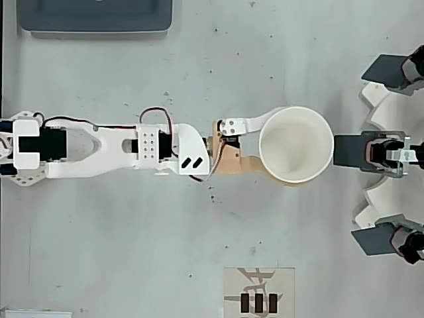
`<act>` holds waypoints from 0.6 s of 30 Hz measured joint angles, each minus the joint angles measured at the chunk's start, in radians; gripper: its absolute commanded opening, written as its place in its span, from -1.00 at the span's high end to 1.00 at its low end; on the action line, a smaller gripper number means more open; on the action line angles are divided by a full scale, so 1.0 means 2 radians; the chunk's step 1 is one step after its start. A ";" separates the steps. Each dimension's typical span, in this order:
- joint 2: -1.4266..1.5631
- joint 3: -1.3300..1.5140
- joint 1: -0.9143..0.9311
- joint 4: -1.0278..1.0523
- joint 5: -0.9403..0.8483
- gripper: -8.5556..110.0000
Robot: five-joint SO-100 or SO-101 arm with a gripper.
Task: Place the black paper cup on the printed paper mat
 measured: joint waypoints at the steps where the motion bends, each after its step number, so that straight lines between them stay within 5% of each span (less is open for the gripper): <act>1: -0.001 -0.006 0.002 0.000 -0.002 0.70; 18: -0.054 -0.042 0.016 -0.011 -0.013 0.70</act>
